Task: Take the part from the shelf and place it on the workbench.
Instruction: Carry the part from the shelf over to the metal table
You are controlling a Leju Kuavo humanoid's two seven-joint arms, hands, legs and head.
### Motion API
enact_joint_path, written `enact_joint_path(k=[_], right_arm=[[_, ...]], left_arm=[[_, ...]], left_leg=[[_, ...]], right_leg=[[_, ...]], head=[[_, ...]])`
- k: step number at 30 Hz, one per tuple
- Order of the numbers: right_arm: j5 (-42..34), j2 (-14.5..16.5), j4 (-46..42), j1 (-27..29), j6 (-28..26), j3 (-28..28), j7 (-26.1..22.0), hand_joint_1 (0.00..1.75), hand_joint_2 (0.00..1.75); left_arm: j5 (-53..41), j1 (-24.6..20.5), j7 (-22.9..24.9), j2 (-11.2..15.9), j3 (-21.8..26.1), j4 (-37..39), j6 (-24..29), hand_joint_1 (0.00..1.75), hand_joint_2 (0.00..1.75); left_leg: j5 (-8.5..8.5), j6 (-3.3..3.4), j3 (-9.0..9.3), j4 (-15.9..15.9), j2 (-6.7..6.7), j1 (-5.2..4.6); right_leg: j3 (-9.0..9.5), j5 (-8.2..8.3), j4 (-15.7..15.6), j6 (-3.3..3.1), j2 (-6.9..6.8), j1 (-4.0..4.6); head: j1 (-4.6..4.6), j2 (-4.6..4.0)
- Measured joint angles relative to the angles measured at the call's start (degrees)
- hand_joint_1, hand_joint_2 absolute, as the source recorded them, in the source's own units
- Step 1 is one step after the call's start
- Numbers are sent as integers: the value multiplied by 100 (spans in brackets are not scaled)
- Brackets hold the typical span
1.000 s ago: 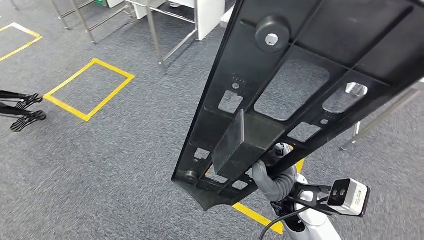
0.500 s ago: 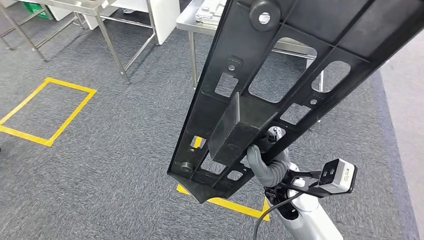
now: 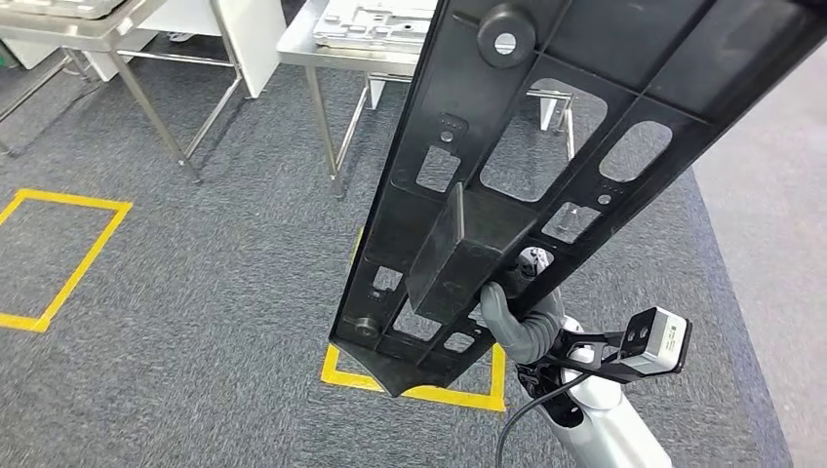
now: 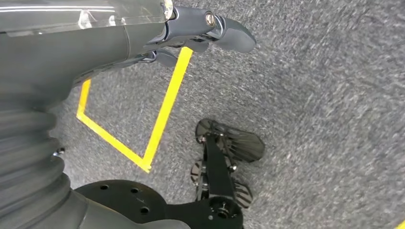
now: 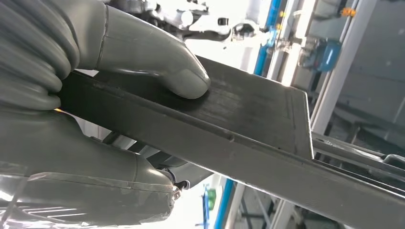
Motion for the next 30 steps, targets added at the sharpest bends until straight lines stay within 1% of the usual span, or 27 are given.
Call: enact_joint_path(k=[1,2,3,4,5,6,7,8,9,10,11,12,13,15,17,18,19,20,21,22,23,24,25,26,27,28,30], right_arm=[[-3,-4,2,-2,2,3,-2,175,175],[-8,-8,5,-11,3,5,-5,175,175],[-13,-9,10,-24,5,7,-13,175,175],[-10,-10,19,-36,4,10,-27,175,175],[-1,-10,32,-46,-1,13,-39,175,175],[14,-10,45,-49,-5,19,-52,175,175],[35,-10,57,-49,-13,24,-59,175,175],[54,-10,66,-49,-22,30,-61,175,175],[69,-10,71,-50,-28,36,-62,175,175],[85,-10,73,-51,-35,40,-63,175,175],[97,-10,74,-55,-39,44,-66,175,175],[105,-10,74,-59,-42,48,-68,175,175],[113,-10,74,-63,-44,51,-69,175,175],[118,-10,73,-69,-47,61,-71,175,175],[120,-10,62,-75,-57,67,-71,175,175],[121,-10,54,-82,-66,68,-71,175,175],[122,-10,47,-85,-76,70,-71,175,175],[122,-11,43,-88,-85,75,-71,175,175],[123,-13,42,-84,-92,79,-72,175,175],[124,-15,42,-79,-97,84,-72,175,175],[124,-18,42,-76,-100,87,-72,175,175],[124,-20,42,-75,-100,89,-72,175,175],[126,-21,41,-77,-100,90,-72,175,175],[128,-21,41,-81,-100,91,-72,175,175],[132,-21,40,-84,-99,94,-72,175,175],[135,-22,39,-87,-100,97,-72,175,175],[138,-26,37,-87,-100,105,-72,175,175]], left_arm=[[1,-7,-1,1,1,0,5,0,175],[5,-7,-1,0,1,0,10,0,175],[9,-3,-2,-1,2,0,9,0,175],[14,4,-3,-1,2,0,-2,0,175],[19,14,-3,-1,3,0,-19,0,175],[25,22,-3,0,5,0,-40,0,175],[29,27,-4,2,7,0,-61,0,175],[33,37,-7,2,9,0,-75,0,175],[36,45,-10,2,10,0,-84,0,175],[36,50,-15,3,12,0,-87,0,175],[37,55,-21,4,14,0,-89,0,175],[37,52,-33,6,16,0,-90,0,175],[38,47,-45,8,18,0,-91,0,175],[38,37,-71,9,19,0,-97,0,175],[38,41,-90,5,19,0,-108,0,175],[38,44,-101,4,19,0,-116,0,175],[38,49,-109,2,19,0,-126,0,175],[38,51,-117,3,19,0,-134,0,175],[37,52,-125,4,20,0,-139,0,175],[36,52,-130,5,20,0,-143,0,175],[35,53,-135,5,21,0,-143,0,175],[34,53,-142,5,21,0,-143,0,175],[34,53,-148,4,21,0,-143,0,175],[34,52,-156,3,21,0,-143,0,175],[33,50,-164,2,21,0,-143,0,175],[33,48,-170,3,21,0,-143,0,175],[32,47,-177,4,21,0,-143,0,175]], left_leg=[[-32,-36,12,18,-26,10],[-110,-67,-15,114,-125,22],[-251,-94,-107,337,-267,34],[-439,-113,-268,683,-425,45],[-634,-123,-478,1110,-522,47],[-772,-129,-679,1495,-559,47],[-803,-129,-812,1720,-568,47],[-705,-121,-837,1708,-569,46],[-499,-106,-743,1449,-572,47],[-240,-82,-570,1025,-589,46],[-43,-52,-391,603,-624,40],[82,-20,-262,288,-655,32],[127,10,-196,117,-684,20],[122,67,-184,59,-690,8],[148,133,-150,3,-662,29],[162,163,-133,-27,-645,44],[166,185,-122,-41,-628,49],[163,198,-120,-43,-616,48],[158,202,-120,-40,-604,47],[150,202,-118,-35,-593,47],[139,196,-113,-27,-585,47],[123,184,-103,-16,-580,48],[102,169,-89,-2,-577,48],[78,147,-76,13,-574,42],[56,119,-70,27,-572,33],[38,88,-66,36,-567,22],[14,16,-55,33,-550,15]], right_leg=[[11,11,-19,-28,61,-14],[25,24,-40,-60,112,-31],[39,34,-60,-90,156,-51],[48,37,-66,-111,194,-55],[48,32,-64,-129,232,-51],[48,26,-58,-140,276,-44],[52,19,-50,-145,321,-37],[62,10,-40,-145,365,-33],[80,-3,-32,-139,406,-31],[98,-19,-26,-128,440,-31],[109,-33,-16,-111,465,-22],[106,-41,-7,-87,484,-16],[95,-44,-2,-60,496,-14],[79,-38,-8,3,515,-18],[59,-106,70,62,465,-26],[-16,-216,244,90,417,-27],[-165,-385,561,115,363,-38],[-368,-575,970,137,327,-45],[-578,-725,1377,157,312,-59],[-731,-787,1654,173,307,-73],[-769,-724,1694,183,303,-86],[-685,-556,1488,185,292,-96],[-498,-331,1089,179,267,-102],[-290,-161,660,162,230,-97],[-129,-48,321,133,203,-84],[-35,-7,120,103,185,-70],[-14,-25,49,34,207,-46]], head=[[-3,0],[-8,0],[-20,0],[-33,0],[-44,0],[-51,0],[-51,0],[-54,0],[-54,0],[-55,0],[-55,0],[-54,0],[-54,0],[-54,0],[-48,0],[-40,0],[-33,0],[-25,0],[-23,0],[-23,0],[-23,0],[-23,0],[-22,0],[-23,0],[-23,0],[-26,0],[-29,0]])
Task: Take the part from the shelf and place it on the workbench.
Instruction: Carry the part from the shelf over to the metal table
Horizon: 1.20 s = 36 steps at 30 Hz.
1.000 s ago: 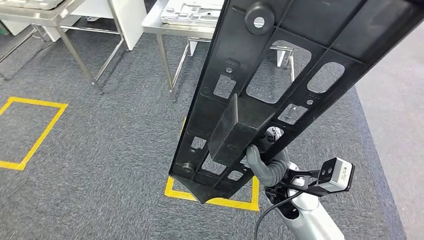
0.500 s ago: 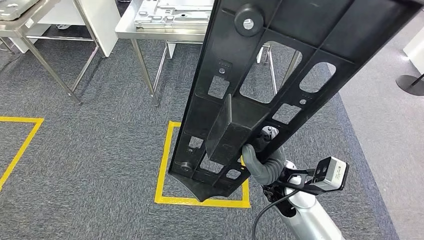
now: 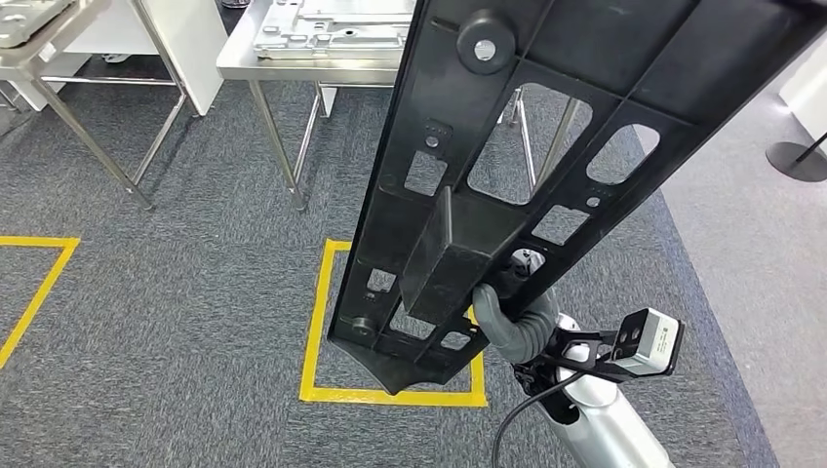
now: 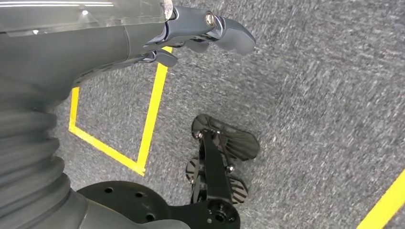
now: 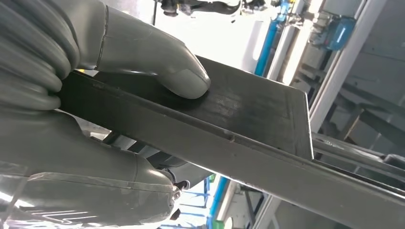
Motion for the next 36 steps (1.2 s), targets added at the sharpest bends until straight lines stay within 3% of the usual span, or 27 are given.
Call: enact_joint_path(k=[3,4,6,7,8,9,11,13,15,18,19,21,22,23,24,26,28,30,33,34,36], right_arm=[[1,-2,-8,-6,-2,7,0,175,175],[1,-2,-11,-9,-2,8,-1,175,175],[1,-2,-10,-5,-2,12,-1,175,175],[2,-2,-9,3,-2,15,-2,175,175],[2,-2,-9,10,-2,19,-1,175,175],[3,-2,-9,14,-2,23,-1,175,175],[3,-2,-9,16,-3,28,-1,175,175],[3,-2,-9,15,-4,31,-2,175,175],[3,-2,-9,17,-6,34,-2,175,175],[3,-2,-20,15,-9,36,-11,175,175],[3,-2,-25,15,-10,36,-21,175,175],[10,-3,-26,35,-10,37,-37,175,175],[15,-4,-26,54,-10,38,-42,175,175],[19,-5,-26,72,-10,39,-43,175,175],[23,-6,-27,84,-10,39,-44,175,175],[33,-7,-36,88,-10,40,-45,175,175],[42,-5,-51,87,-10,40,-48,175,175],[46,-5,-60,88,-11,40,-51,175,175],[49,-5,-88,90,-12,40,-52,175,175],[52,-3,-104,89,-11,41,-53,175,175],[62,0,-123,95,-10,42,-54,175,175]], left_arm=[[-3,0,-2,1,0,0,1,0,175],[-5,1,-2,1,1,0,1,0,175],[-9,3,-2,4,4,0,3,0,175],[-9,5,-1,6,7,0,5,0,175],[-9,9,0,7,9,0,6,0,175],[-9,17,0,6,12,0,7,0,175],[-9,34,1,9,20,0,7,0,175],[-9,35,-1,18,31,0,7,0,175],[-10,26,-3,26,40,0,7,0,175],[-11,20,-11,18,45,1,7,0,175],[-11,20,-17,14,46,1,7,0,175],[-11,23,-29,11,48,1,7,0,175],[-11,23,-34,11,49,1,6,0,175],[-11,26,-38,11,50,0,5,0,175],[-11,31,-42,9,50,0,3,0,175],[-13,37,-54,4,50,1,-7,0,175],[-15,33,-66,1,50,1,-15,0,175],[-16,27,-75,1,50,1,-17,0,175],[-25,14,-86,2,50,0,-15,0,175],[-30,11,-90,2,50,0,-14,0,175],[-39,9,-96,5,50,0,-12,0,175]], left_leg=[[-155,-97,-54,200,3,27],[-303,-121,-181,481,-5,33],[-649,-152,-605,1299,-13,35],[-730,-157,-793,1613,-13,35],[-695,-152,-893,1731,-13,34],[-532,-137,-865,1588,-14,33],[-50,-69,-542,793,-29,24],[194,13,-268,160,-49,-8],[188,71,-222,34,-58,-40],[208,156,-149,-61,-45,6],[213,183,-118,-94,-37,24],[192,215,-97,-100,-28,21],[177,219,-92,-95,-28,20],[157,217,-81,-87,-29,20],[132,209,-61,-76,-30,21],[67,177,-5,-46,-32,23],[3,119,29,-15,-34,7],[-32,47,46,-17,-31,-4],[-123,-56,65,56,-21,19],[-222,-79,-17,253,-22,24],[-503,-107,-418,990,-28,29]], right_leg=[[67,8,-63,-104,32,-25],[95,7,-82,-132,33,-33],[116,-14,-85,-168,39,-16],[123,-24,-84,-177,49,-6],[135,-36,-83,-182,64,4],[157,-50,-81,-180,83,13],[218,-91,-81,-165,116,26],[239,-121,-73,-128,131,44],[226,-130,-76,-70,136,49],[189,-240,52,24,125,52],[85,-363,283,52,117,49],[-328,-688,1062,96,104,14],[-544,-788,1418,115,102,-3],[-680,-783,1602,129,99,-20],[-691,-655,1537,139,93,-34],[-386,-194,789,137,56,-55],[-81,50,127,94,19,-35],[-16,27,-6,20,24,-1],[59,7,-68,-89,51,-17],[103,-4,-95,-122,52,-27],[171,-58,-112,-171,50,-22]], head=[[-12,0],[-21,0],[-35,-1],[-34,-1],[-35,-1],[-35,0],[-34,0],[-24,-1],[-17,-1],[-8,0],[1,-1],[17,0],[18,0],[18,0],[19,0],[20,0],[18,-1],[10,-1],[0,-1],[-8,-1],[-21,-1]])
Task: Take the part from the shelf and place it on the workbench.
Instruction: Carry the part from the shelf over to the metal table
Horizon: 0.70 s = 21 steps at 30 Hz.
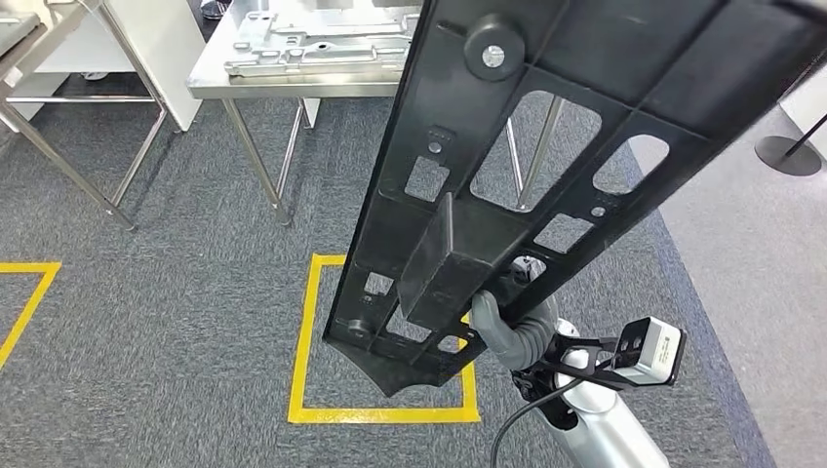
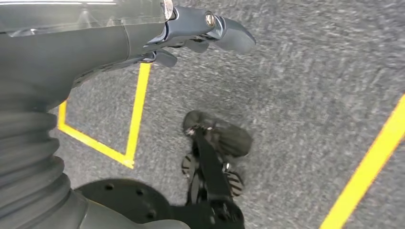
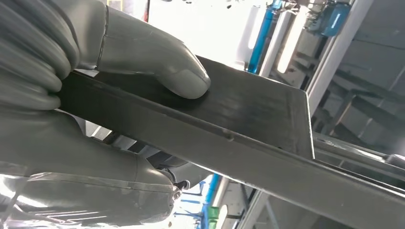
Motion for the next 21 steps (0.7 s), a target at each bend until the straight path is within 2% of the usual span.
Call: enact_joint_path(k=[1,2,3,4,5,6,7,8,11,13,14,16,17,18,19,20,21], right_arm=[[6,1,-3,12,0,1,1,175,175],[11,1,-4,30,0,1,2,175,175],[17,0,-5,49,0,1,4,175,175],[21,0,-8,64,0,1,4,175,175],[25,0,-12,74,0,1,3,175,175],[28,0,-15,79,0,0,-1,175,175],[32,0,-16,81,0,-1,-8,175,175],[36,0,-18,84,0,-3,-17,175,175],[46,0,-25,100,0,-9,-36,175,175],[48,-1,-35,91,1,-21,-36,175,175],[48,-2,-40,85,2,-28,-36,175,175],[48,-5,-41,87,4,-38,-34,175,175],[46,-8,-38,93,5,-38,-33,175,175],[44,-11,-33,97,5,-40,-34,175,175],[38,-15,-28,97,7,-44,-38,175,175],[30,-19,-24,93,8,-51,-43,175,175],[21,-24,-19,90,9,-62,-46,175,175]], left_arm=[[-3,1,0,2,0,0,3,0,175],[-7,6,1,4,0,0,6,0,175],[-10,17,4,4,0,1,8,0,175],[-15,29,7,5,0,1,10,0,175],[-19,42,9,7,0,1,10,0,175],[-25,51,12,15,0,2,10,0,175],[-33,52,10,23,-1,2,8,0,175],[-44,48,8,34,-1,3,5,0,175],[-68,38,1,49,-3,2,-3,0,175],[-76,47,1,45,-4,2,-3,0,175],[-79,49,2,44,-5,2,-4,0,175],[-86,48,2,44,-6,2,-5,0,175],[-92,49,4,44,-7,2,-5,0,175],[-98,56,8,43,-8,2,-5,0,175],[-104,62,12,42,-9,2,-5,0,175],[-108,68,15,40,-10,2,-5,0,175],[-109,73,17,38,-11,3,-5,0,175]], left_leg=[[-102,-8,-246,392,0,0],[-115,-9,-438,650,0,1],[-12,-1,-528,696,0,0],[201,20,-498,501,-1,-2],[484,55,-372,120,-4,-8],[690,100,-217,-266,-8,-23],[816,144,-69,-614,-11,-44],[848,183,24,-824,-14,-68],[752,270,129,-997,-17,-83],[707,328,256,-1063,-19,-55],[677,349,322,-1085,-19,-44],[592,373,419,-1096,-22,-46],[542,372,475,-1095,-28,-46],[486,365,546,-1095,-34,-46],[425,355,629,-1095,-40,-45],[358,341,724,-1095,-43,-46],[287,324,802,-1097,-45,-46]], right_leg=[[26,-33,2,-12,2,9],[59,-71,4,-17,9,19],[106,-108,6,-18,19,28],[167,-151,7,-15,33,36],[239,-199,6,-7,44,44],[302,-245,-1,7,50,51],[343,-285,-6,30,58,57],[364,-310,-22,61,59,57],[382,-304,16,155,62,48],[232,-320,348,204,55,44],[38,-392,670,227,51,35],[-479,-652,1403,273,47,16],[-704,-770,1648,290,45,7],[-840,-802,1706,305,43,-1],[-877,-723,1575,310,39,-7],[-818,-513,1249,301,30,-11],[-720,-176,825,276,11,-9]], head=[[0,-1],[-1,0],[-2,0],[-1,-1],[-2,0],[4,-1],[8,0],[12,0],[9,1],[25,0],[34,0],[54,1],[55,0],[55,0],[56,0],[57,0],[58,0]])
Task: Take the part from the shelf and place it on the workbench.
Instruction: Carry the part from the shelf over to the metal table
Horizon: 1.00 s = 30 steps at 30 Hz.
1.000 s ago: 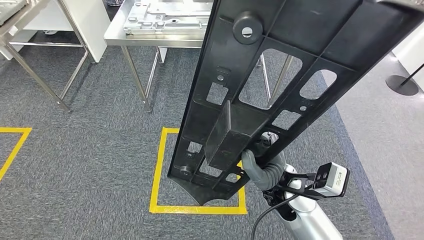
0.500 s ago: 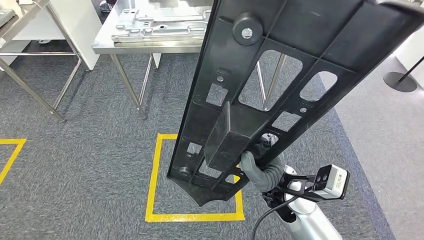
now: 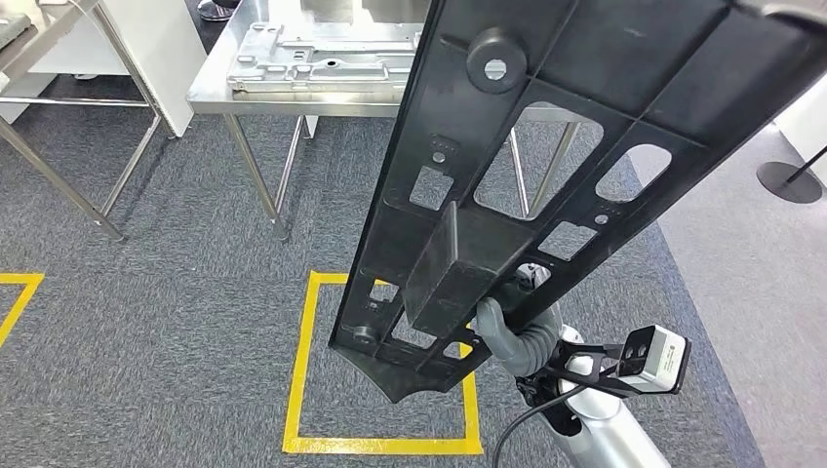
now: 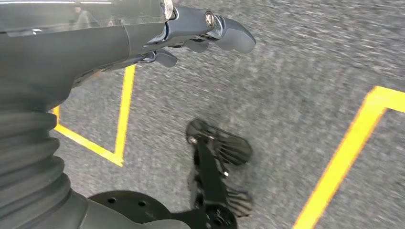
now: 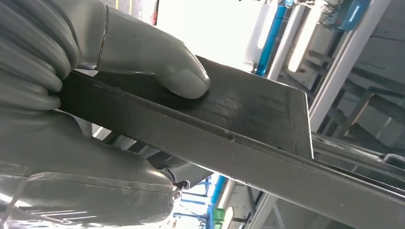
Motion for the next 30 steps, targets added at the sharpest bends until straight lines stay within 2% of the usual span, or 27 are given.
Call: enact_joint_path(k=[2,3,5,6,8,9,11,12,13,14,16,17,18,21,22,23,24,26,27,28,29,30], right_arm=[[-15,-11,10,-6,3,-25,-11,175,175],[-21,-19,12,-8,3,-39,-15,175,175],[-30,-26,7,-14,1,-59,-28,175,175],[-32,-30,1,-17,0,-66,-37,175,175],[-34,-32,-6,-21,-1,-70,-57,175,175],[-33,-33,-8,-17,-1,-71,-66,175,175],[-31,-36,-9,6,-4,-72,-85,175,175],[-29,-37,-9,20,-6,-73,-94,175,175],[-26,-37,-9,31,-7,-73,-100,175,175],[-22,-37,-9,37,-8,-73,-105,175,175],[-14,-37,-9,45,-9,-73,-114,175,175],[-9,-38,-11,50,-9,-74,-124,175,175],[-4,-38,-17,59,-10,-76,-132,175,175],[2,-42,-50,81,-8,-98,-173,175,175],[-1,-45,-64,82,-6,-109,-190,175,175],[-5,-51,-78,81,-3,-120,-207,175,175],[-10,-59,-86,85,1,-130,-219,175,175],[-29,-84,-80,94,27,-140,-238,175,175],[-42,-97,-69,98,45,-144,-244,175,175],[-59,-110,-57,98,62,-151,-250,175,175],[-78,-123,-48,92,73,-160,-257,175,175],[-100,-134,-43,80,80,-172,-263,175,175]], left_arm=[[-3,-10,-4,-5,-2,1,4,0,175],[-4,-19,-7,-7,-3,2,8,0,175],[-8,-42,-15,-5,-4,2,15,0,175],[-10,-44,-15,-4,-4,2,16,0,175],[-14,-53,-17,-3,-6,2,14,0,175],[-16,-59,-17,-5,-7,2,14,0,175],[-20,-63,-17,-4,-9,2,14,0,175],[-20,-59,-16,-3,-9,2,14,0,175],[-20,-50,-16,-3,-9,2,14,0,175],[-20,-41,-15,-3,-9,2,14,0,175],[-21,-18,-15,2,-9,2,15,0,175],[-21,-14,-14,5,-9,2,16,0,175],[-21,-16,-13,9,-9,2,17,0,175],[-11,-39,-5,7,-9,2,36,0,175],[-8,-42,-3,5,-9,2,43,0,175],[-5,-44,-1,2,-9,2,47,0,175],[-2,-44,0,0,-9,2,48,0,175],[8,-45,-3,0,-8,2,46,0,175],[13,-45,-8,1,-7,2,43,0,175],[20,-41,-14,1,-7,2,39,0,175],[24,-37,-21,2,-7,2,34,0,175],[28,-33,-28,2,-7,2,29,0,175]], left_leg=[[-125,-56,111,1,-8,-7],[-158,-93,149,4,-9,-9],[-158,-167,192,48,-6,-11],[-133,-196,169,166,-5,-7],[-172,-244,-109,686,-5,6],[-277,-267,-341,1054,-5,13],[-630,-291,-809,1636,-4,18],[-739,-290,-956,1715,-4,19],[-724,-283,-1020,1617,-4,19],[-554,-266,-1004,1347,-4,18],[84,-198,-880,629,-10,1],[327,-159,-828,384,-13,-14],[485,-119,-804,258,-18,-33],[511,-28,-750,194,-24,-29],[504,-1,-713,156,-23,-13],[495,27,-673,118,-21,4],[477,51,-638,98,-18,7],[417,82,-585,94,-18,0],[381,85,-550,96,-21,-3],[340,82,-502,98,-24,-6],[295,76,-441,102,-28,-7],[245,66,-377,105,-30,-8]], right_leg=[[145,468,-597,-68,-31,36],[169,573,-713,-107,-32,57],[234,523,-744,-178,-5,62],[299,502,-775,-212,5,52],[435,430,-813,-263,13,33],[490,383,-822,-282,12,36],[598,277,-823,-299,19,45],[672,216,-822,-301,29,48],[757,152,-821,-300,41,51],[850,87,-820,-294,52,55],[1013,-36,-817,-270,65,68],[1063,-88,-814,-244,71,76],[1089,-132,-814,-212,76,81],[1141,-216,-844,-117,77,88],[1128,-263,-786,-91,67,90],[1039,-360,-602,-63,57,89],[865,-495,-287,-40,47,77],[348,-752,526,-3,41,53],[138,-763,793,9,40,40],[32,-643,838,14,38,31],[48,-404,638,10,33,27],[168,-95,240,-5,26,27]], head=[[-12,0],[-17,0],[-25,1],[-26,1],[-49,1],[-62,1],[-72,0],[-74,0],[-74,0],[-74,0],[-71,0],[-70,-1],[-68,-1],[-69,1],[-65,1],[-61,1],[-56,1],[-53,1],[-53,1],[-52,1],[-52,1],[-51,1]])
